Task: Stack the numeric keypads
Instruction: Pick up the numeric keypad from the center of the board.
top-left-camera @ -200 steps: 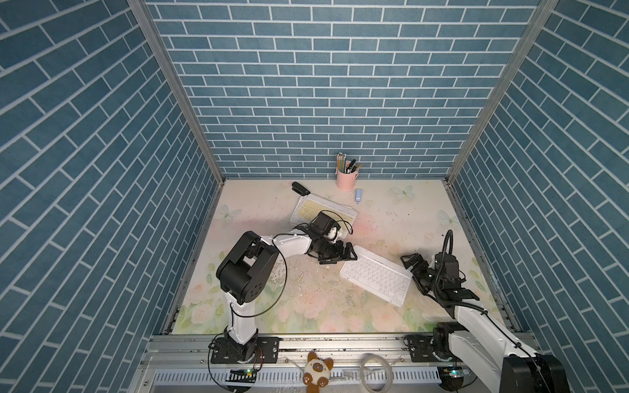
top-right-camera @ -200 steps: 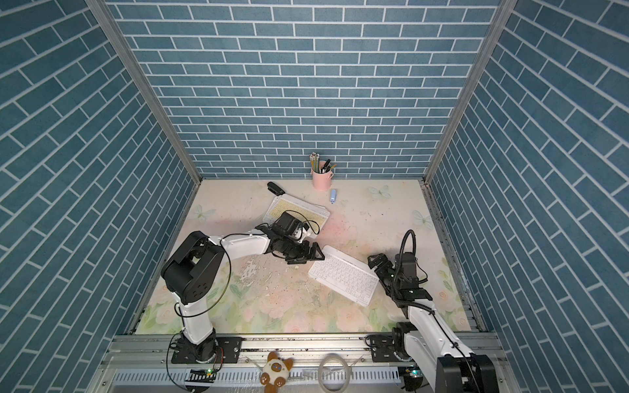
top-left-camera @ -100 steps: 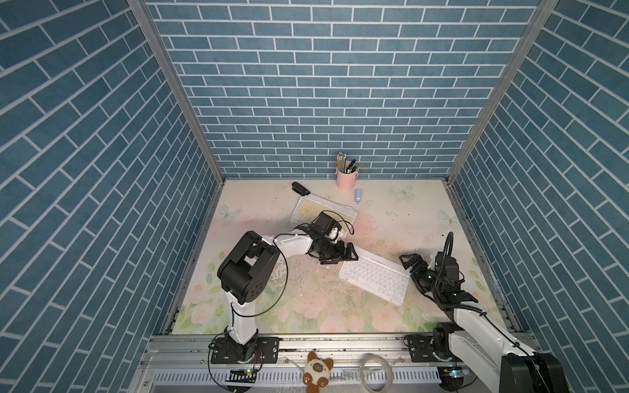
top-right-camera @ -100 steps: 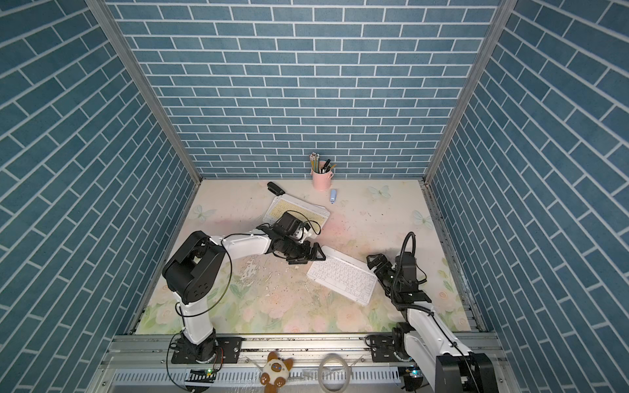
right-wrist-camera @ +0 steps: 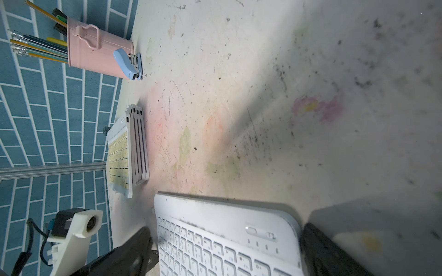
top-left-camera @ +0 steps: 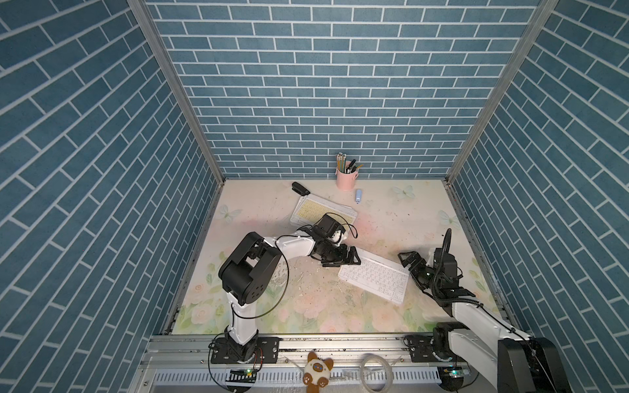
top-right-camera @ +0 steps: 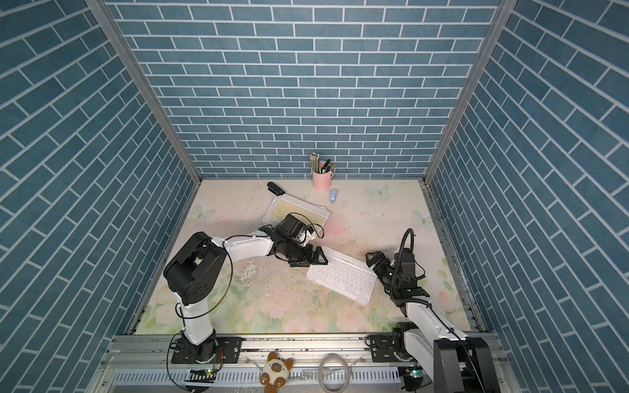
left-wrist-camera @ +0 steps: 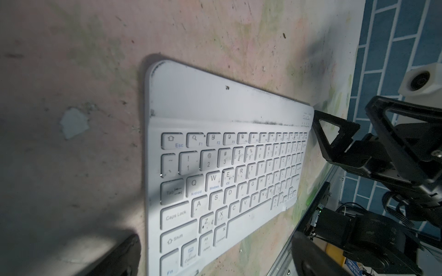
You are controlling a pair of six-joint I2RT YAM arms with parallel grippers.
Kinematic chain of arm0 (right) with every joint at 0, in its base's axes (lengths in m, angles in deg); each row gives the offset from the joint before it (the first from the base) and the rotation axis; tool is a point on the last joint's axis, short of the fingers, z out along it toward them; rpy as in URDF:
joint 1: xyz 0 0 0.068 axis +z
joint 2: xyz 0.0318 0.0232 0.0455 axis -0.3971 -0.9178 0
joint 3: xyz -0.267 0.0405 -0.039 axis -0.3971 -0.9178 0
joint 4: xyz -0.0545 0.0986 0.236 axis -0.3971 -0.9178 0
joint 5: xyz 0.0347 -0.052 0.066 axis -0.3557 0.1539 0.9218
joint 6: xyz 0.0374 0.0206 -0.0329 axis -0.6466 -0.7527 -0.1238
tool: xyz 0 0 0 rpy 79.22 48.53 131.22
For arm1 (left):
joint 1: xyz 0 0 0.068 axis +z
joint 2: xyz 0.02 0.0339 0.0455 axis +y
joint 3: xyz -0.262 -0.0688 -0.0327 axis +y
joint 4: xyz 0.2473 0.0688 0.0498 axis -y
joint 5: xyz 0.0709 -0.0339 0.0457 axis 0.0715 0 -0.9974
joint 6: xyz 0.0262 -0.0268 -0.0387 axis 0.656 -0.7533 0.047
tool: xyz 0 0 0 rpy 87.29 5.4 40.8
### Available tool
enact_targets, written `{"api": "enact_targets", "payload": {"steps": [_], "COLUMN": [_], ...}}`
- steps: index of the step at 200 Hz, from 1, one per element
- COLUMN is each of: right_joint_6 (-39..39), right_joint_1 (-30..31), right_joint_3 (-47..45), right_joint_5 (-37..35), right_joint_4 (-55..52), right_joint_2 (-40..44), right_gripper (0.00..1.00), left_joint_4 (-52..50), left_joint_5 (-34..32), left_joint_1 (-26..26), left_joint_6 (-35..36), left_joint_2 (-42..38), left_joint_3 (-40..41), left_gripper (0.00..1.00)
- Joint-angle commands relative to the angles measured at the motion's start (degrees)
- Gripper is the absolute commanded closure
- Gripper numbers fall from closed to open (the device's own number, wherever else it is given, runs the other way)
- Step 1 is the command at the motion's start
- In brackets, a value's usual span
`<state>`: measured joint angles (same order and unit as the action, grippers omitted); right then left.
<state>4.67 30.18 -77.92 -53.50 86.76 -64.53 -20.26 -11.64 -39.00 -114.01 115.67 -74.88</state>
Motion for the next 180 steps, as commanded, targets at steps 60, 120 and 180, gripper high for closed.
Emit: {"api": "enact_targets", "payload": {"steps": [60,120,180], "right_joint_6": [0.8,-0.41,0.0], "right_joint_1": [0.04,0.0,-0.02], "right_joint_3": [-2.65,-3.25,-4.13], "right_joint_5": [3.69,5.8,6.71], "right_joint_4": [3.9,9.9,11.2], "right_joint_2": [-0.83,-4.2,0.01], "right_gripper": [0.02,0.02,0.02], "left_joint_4": [-2.84,-3.03,-3.49], "left_joint_5": [-0.5,-0.14,-0.23], "left_joint_1": [-0.38,-0.72,-0.73], "left_joint_6": [0.87,1.12,1.26], "left_joint_2": [2.27,2.93,3.25], "left_joint_3": [-0.8,-1.32,-1.84], "left_gripper": [0.0,0.0,0.0]}}
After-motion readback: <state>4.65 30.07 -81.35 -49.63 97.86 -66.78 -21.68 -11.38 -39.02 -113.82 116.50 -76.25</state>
